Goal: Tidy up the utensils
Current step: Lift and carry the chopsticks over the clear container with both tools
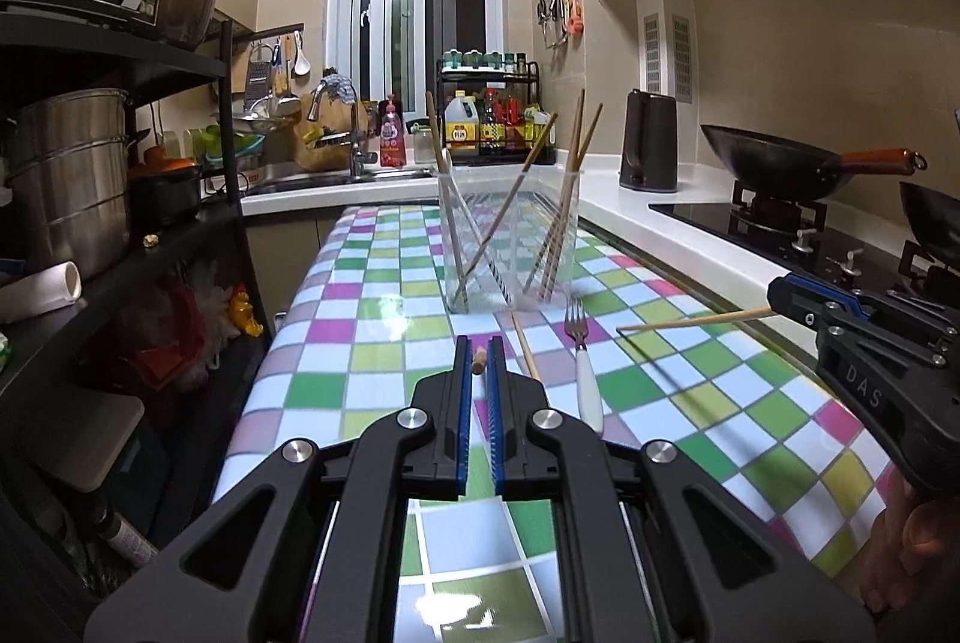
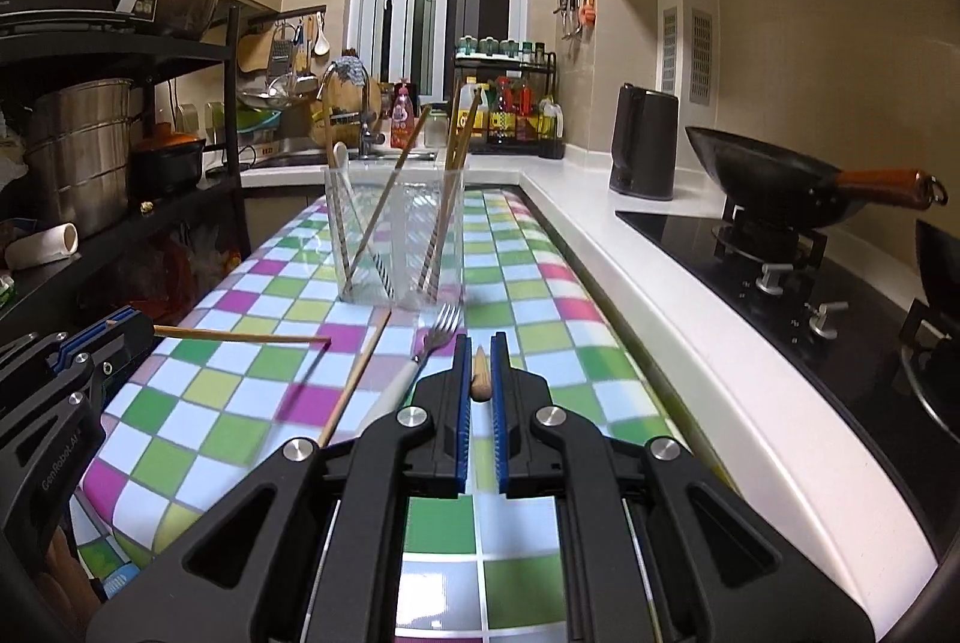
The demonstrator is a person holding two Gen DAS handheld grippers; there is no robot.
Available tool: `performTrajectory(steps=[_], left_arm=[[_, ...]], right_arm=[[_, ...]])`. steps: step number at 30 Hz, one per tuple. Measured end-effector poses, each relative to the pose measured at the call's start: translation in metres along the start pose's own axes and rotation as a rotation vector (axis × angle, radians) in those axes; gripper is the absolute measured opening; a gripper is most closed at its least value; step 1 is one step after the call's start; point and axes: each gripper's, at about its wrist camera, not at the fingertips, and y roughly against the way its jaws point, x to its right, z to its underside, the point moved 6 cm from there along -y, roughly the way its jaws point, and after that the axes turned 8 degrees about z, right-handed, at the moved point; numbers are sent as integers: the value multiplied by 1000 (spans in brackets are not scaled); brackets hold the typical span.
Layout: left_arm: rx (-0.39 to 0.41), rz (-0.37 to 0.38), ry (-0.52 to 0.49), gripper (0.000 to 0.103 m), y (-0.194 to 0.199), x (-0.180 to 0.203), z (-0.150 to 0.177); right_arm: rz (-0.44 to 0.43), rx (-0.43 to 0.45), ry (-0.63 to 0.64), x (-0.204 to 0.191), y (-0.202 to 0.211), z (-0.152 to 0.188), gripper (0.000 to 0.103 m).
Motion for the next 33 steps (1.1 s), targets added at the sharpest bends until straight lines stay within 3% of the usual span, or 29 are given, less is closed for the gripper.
performTrajectory(steps=[10,18,29,33], left_arm=[[78,4,-9,5,-3,-16,-54],[91,20,17,5,-18,-35,-95],[15,152,98,5,-61,-55,-154],[7,205,108,5,-79,-56,-188]], right_arm=[[-29,53,-18,-1,-2,-52,6],[-78,11,36,-13,-11,-98,6],[-221,-69,12,-21,-30,-178,6],[-238,-33,16,-26,-37,-223,6]])
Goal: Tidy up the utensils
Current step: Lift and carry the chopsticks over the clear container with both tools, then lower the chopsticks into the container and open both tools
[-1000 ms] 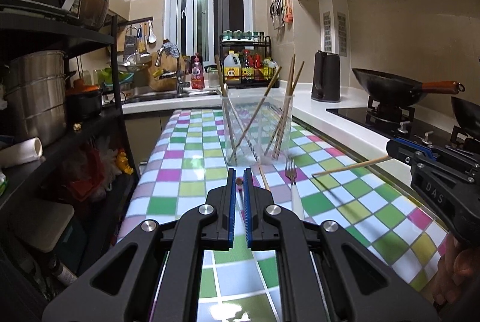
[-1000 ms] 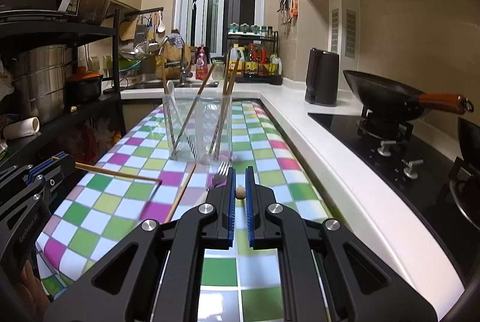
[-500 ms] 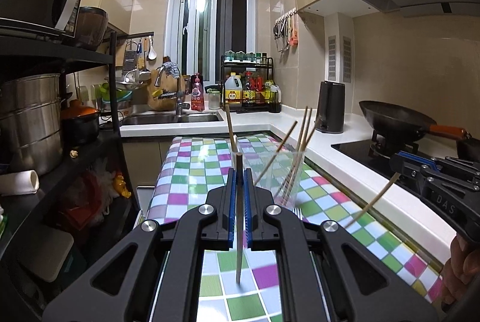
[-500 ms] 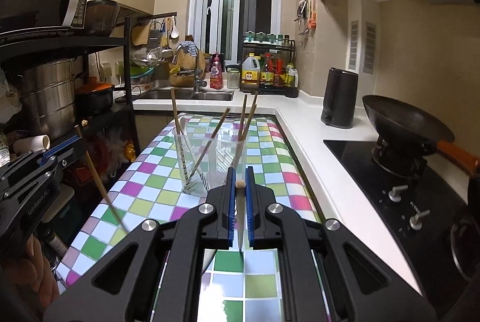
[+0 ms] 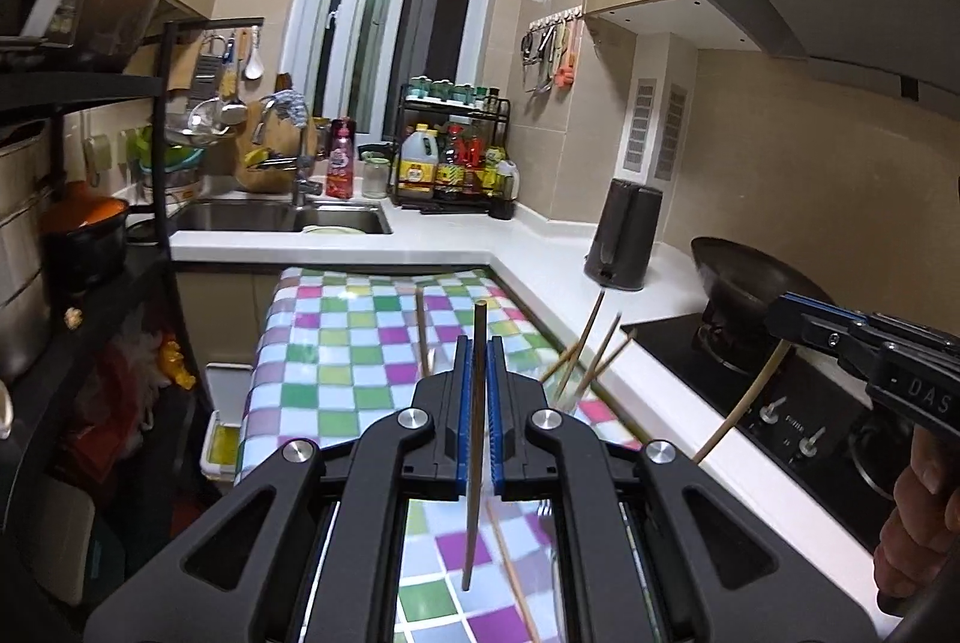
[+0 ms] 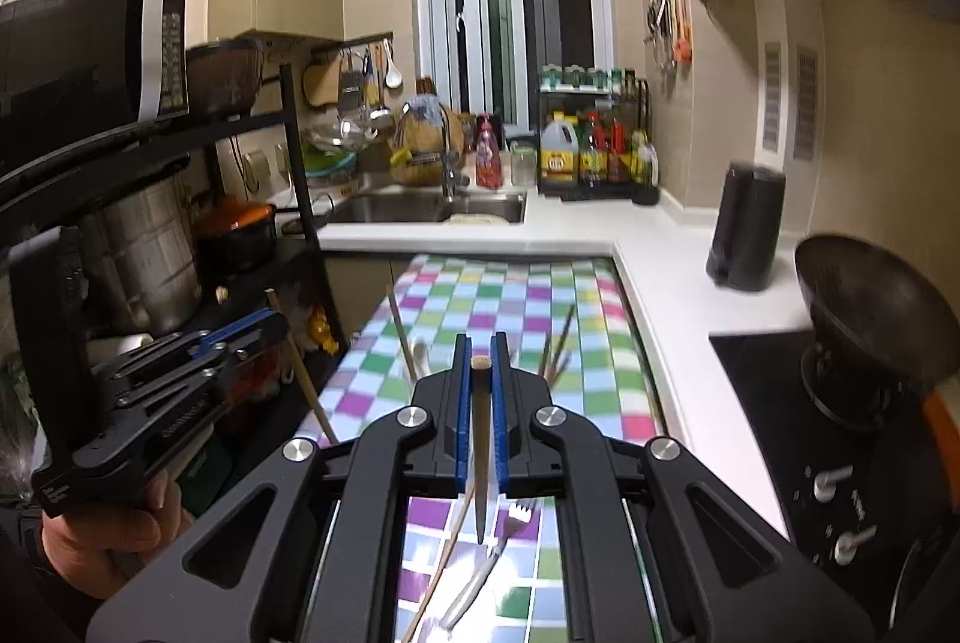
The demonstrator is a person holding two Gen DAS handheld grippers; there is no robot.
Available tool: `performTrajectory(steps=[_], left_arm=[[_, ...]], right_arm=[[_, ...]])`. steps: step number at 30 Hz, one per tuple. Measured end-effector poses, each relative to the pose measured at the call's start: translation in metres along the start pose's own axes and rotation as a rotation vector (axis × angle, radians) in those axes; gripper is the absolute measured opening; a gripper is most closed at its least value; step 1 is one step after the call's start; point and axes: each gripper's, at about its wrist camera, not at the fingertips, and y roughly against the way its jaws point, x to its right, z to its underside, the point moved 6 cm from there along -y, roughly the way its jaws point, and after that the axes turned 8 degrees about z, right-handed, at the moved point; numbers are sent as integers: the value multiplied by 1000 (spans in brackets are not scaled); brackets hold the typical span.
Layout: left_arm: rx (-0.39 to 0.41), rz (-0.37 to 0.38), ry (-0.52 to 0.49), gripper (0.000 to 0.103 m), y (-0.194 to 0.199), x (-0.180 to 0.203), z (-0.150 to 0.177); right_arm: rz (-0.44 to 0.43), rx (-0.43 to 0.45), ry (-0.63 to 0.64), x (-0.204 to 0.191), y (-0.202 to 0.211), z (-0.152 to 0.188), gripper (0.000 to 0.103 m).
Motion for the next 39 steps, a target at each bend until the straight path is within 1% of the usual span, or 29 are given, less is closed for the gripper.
performTrajectory(steps=[4,7,8,11,14,15,17,21,23,27,28,30,31,32,34,37,39], left_arm=[[13,26,-32,5,-24,3,-44],[29,50,-19,5,-38,2,-74],[36,60,-9,5,-44,2,-84],[51,67,-10,5,-59,2,-100],[35,69,-12,5,-82,-1,-97],[20,64,-11,5,-92,-3,-92],[-12,60,-8,5,-109,-8,-80],[-104,67,0,5,-138,-17,-48],[-156,68,-19,5,-148,-17,-29],[-227,60,-28,5,-161,-20,-9],[-242,58,-21,5,-163,-22,-6],[-257,54,-16,6,-165,-26,-4],[-264,53,-17,12,-164,-26,-4],[-268,52,-18,25,-163,-27,-6],[-246,54,-29,37,-154,-25,-12],[-214,61,-24,37,-136,-24,-21],[-190,58,-13,37,-123,-24,-24]], right_arm=[[-8,23,2,-1,-16,-43,6],[4,44,9,-1,-30,-66,6],[4,49,6,-1,-34,-71,6],[32,62,8,1,-49,-82,6],[47,53,14,3,-70,-78,6],[63,54,24,4,-76,-75,6],[61,27,24,2,-94,-62,6],[50,-23,22,0,-119,-41,6],[49,-58,30,0,-131,-28,6],[45,-127,30,0,-148,-6,7],[49,-139,29,0,-150,-1,8],[56,-152,34,0,-152,4,15],[54,-153,35,0,-150,5,23],[55,-151,37,-1,-147,5,30],[74,-132,49,0,-138,3,33],[87,-98,59,0,-121,-2,34],[106,-58,80,0,-103,-5,34]])
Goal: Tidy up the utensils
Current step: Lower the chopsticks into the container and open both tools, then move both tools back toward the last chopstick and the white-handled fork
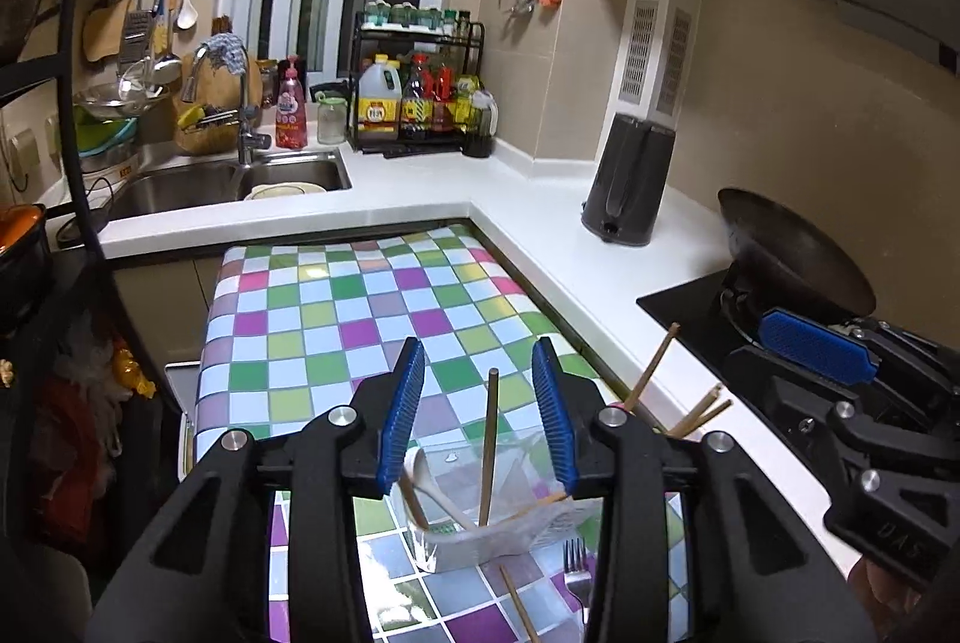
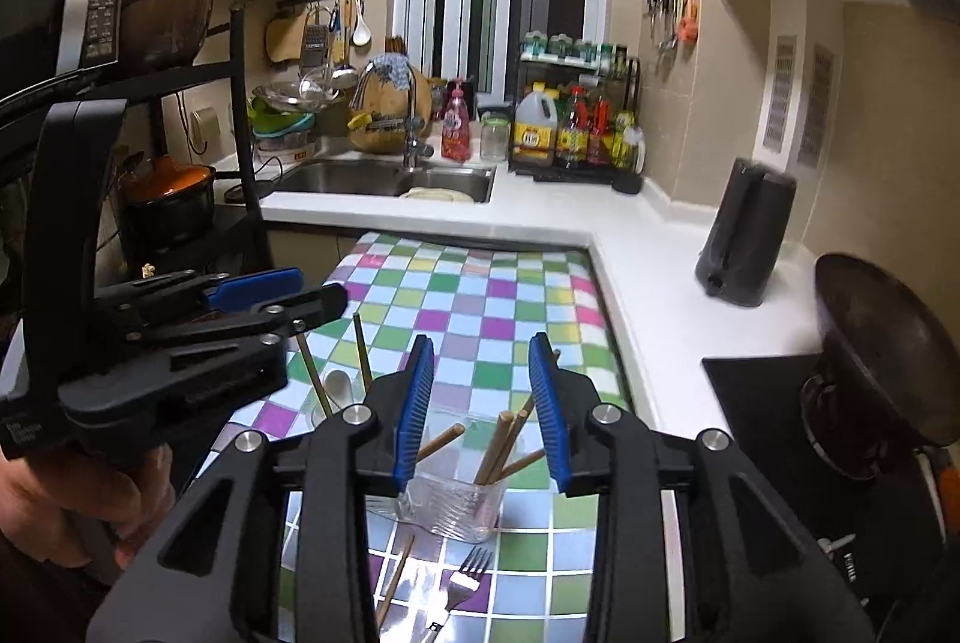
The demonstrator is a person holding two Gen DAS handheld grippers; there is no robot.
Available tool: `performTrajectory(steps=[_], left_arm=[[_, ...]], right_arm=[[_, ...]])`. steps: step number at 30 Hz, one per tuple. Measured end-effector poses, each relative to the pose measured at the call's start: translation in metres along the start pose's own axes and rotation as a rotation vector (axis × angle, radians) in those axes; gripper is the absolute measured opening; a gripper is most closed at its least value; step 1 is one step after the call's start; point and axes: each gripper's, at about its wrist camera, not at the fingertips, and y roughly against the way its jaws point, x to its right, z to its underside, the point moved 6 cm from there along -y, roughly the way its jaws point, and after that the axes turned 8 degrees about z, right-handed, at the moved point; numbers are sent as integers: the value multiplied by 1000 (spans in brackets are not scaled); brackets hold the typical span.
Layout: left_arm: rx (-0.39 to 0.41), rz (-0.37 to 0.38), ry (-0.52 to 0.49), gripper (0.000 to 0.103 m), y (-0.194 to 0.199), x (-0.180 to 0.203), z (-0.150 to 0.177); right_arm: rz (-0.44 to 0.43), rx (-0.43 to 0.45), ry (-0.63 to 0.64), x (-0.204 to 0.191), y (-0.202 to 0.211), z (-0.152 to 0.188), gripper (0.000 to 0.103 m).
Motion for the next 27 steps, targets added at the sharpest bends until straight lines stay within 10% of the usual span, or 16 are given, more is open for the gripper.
performTrajectory(steps=[13,27], left_arm=[[61,-79,-3,36,76,19,111],[36,-181,99,23,96,42,252]], right_arm=[[34,116,-67,6,90,90,34],[10,-122,-177,-24,49,249,18]])
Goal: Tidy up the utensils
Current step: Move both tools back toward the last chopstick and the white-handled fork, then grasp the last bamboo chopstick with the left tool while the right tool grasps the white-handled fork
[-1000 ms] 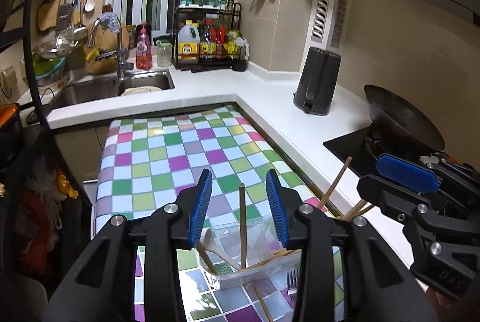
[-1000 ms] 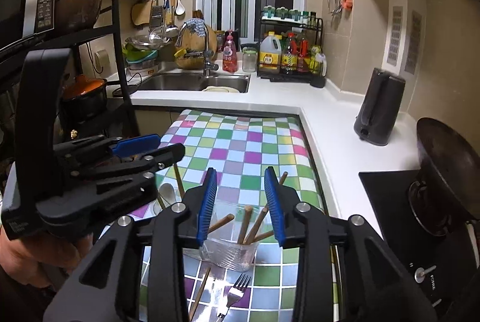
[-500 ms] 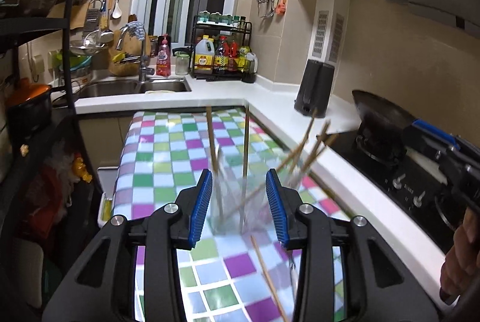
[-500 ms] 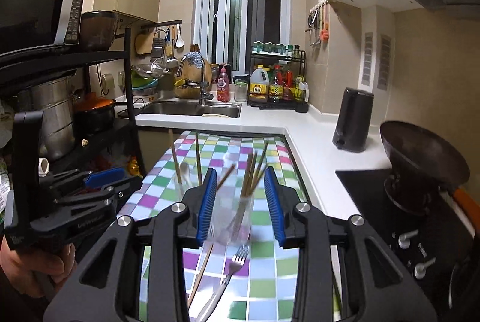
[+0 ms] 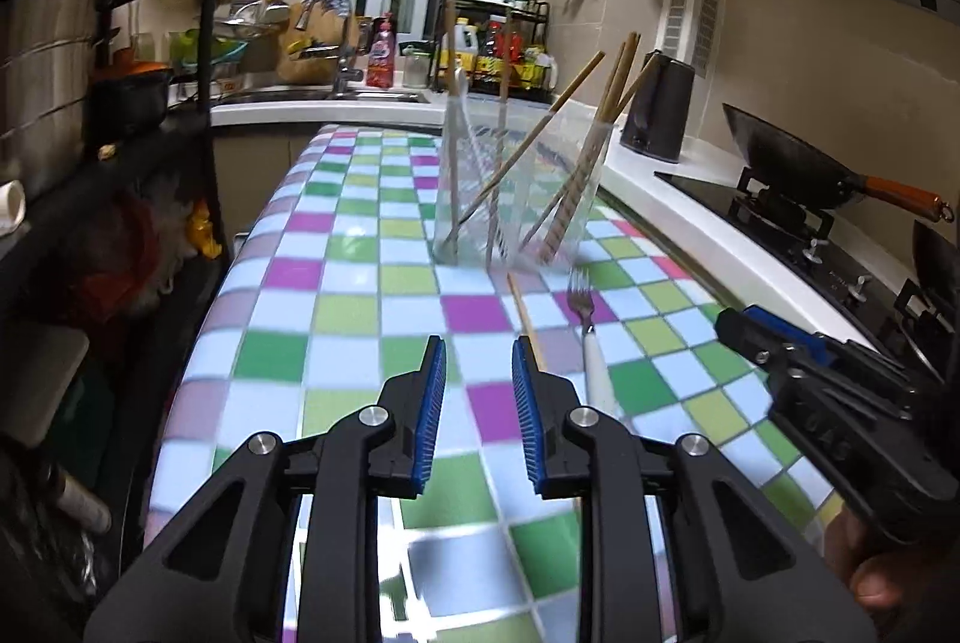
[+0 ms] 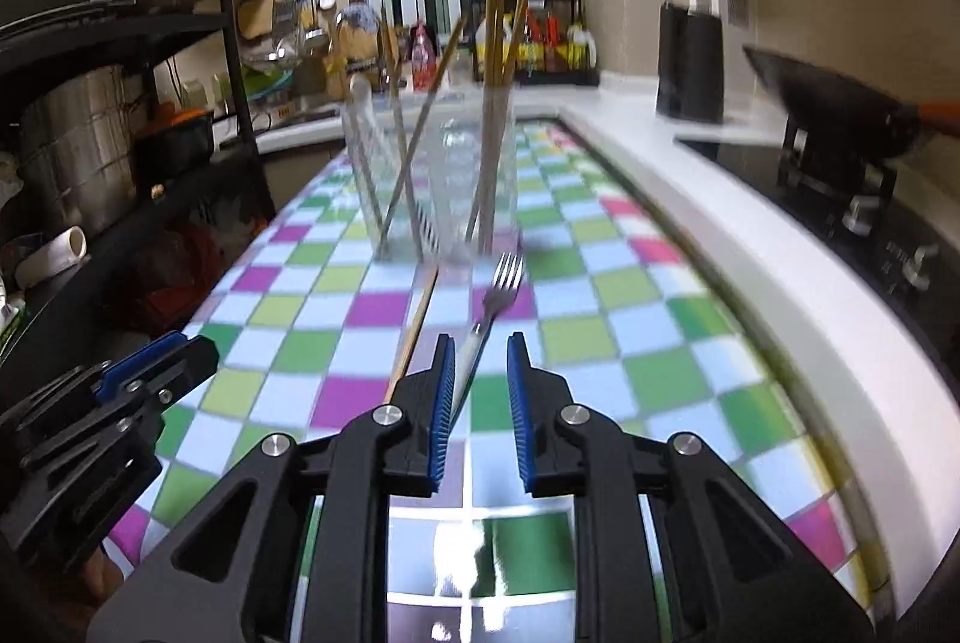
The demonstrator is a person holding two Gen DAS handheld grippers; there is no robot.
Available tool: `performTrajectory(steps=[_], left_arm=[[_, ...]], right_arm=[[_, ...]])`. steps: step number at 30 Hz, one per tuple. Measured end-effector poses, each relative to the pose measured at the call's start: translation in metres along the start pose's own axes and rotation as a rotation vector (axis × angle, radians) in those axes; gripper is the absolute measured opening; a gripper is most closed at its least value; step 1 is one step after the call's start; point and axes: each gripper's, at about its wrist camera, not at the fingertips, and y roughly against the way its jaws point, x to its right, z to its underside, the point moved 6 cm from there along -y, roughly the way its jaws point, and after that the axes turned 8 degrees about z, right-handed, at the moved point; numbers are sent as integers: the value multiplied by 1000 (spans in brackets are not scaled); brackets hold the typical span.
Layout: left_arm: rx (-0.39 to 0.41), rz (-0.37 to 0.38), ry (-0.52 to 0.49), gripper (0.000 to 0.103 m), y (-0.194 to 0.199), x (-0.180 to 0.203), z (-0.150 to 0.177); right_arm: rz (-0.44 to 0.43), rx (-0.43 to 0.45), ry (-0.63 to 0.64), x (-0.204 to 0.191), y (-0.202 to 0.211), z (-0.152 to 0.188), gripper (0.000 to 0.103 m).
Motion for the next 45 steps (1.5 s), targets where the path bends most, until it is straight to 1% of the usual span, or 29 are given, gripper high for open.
performTrajectory(steps=[2,5,6,8,9,13,15,16,17,19,25,28,30,31,32,34,37,38,41,42,43,44,45], left_arm=[[-11,-24,18,23,4,-5,13],[-31,-32,43,23,6,-11,25],[-31,-34,39,23,6,-12,26],[-27,-36,22,23,6,-11,25],[-22,-36,17,23,7,-12,26],[-24,-26,20,23,7,-12,28],[-33,-20,29,23,4,-14,30],[-39,-14,37,23,3,-14,30],[-43,-10,41,23,2,-14,33],[-57,6,42,23,-2,-11,35],[-104,70,46,23,-15,7,48],[-131,84,30,24,-23,19,57],[-143,90,18,27,-27,28,61],[-143,92,8,31,-28,33,63],[-142,93,2,34,-29,36,63],[-145,88,-22,37,-31,43,65],[-161,55,-57,37,-37,50,71],[-158,43,-65,37,-38,51,71],[-150,23,-92,37,-39,56,71],[-149,12,-101,36,-38,57,71],[-146,2,-105,31,-38,57,72],[-143,-13,-111,20,-38,56,72],[-140,-22,-112,17,-38,55,72]], right_arm=[[-22,-52,-8,-6,-14,10,20],[-43,-128,-5,-17,-35,20,23],[-40,-144,-1,-20,-41,22,25],[-28,-172,6,-23,-50,27,38],[-29,-190,6,-24,-54,29,39],[-8,-227,39,-29,-62,34,38],[1,-237,32,-24,-63,35,30],[6,-240,29,-22,-63,36,20],[7,-242,28,-19,-62,37,18],[13,-234,28,-13,-56,40,17],[33,-205,22,11,-33,54,16],[46,-179,17,23,-20,63,16],[51,-162,17,29,-15,66,16],[56,-152,23,32,-11,69,16],[60,-143,26,34,-9,71,16],[66,-128,21,39,-5,74,16],[68,-122,16,44,-4,76,17],[67,-127,18,45,-6,77,19],[69,-122,27,46,-6,77,19],[70,-121,29,45,-6,77,19],[71,-119,28,45,-7,77,19],[73,-117,29,45,-7,77,19],[75,-115,31,44,-7,77,19]])
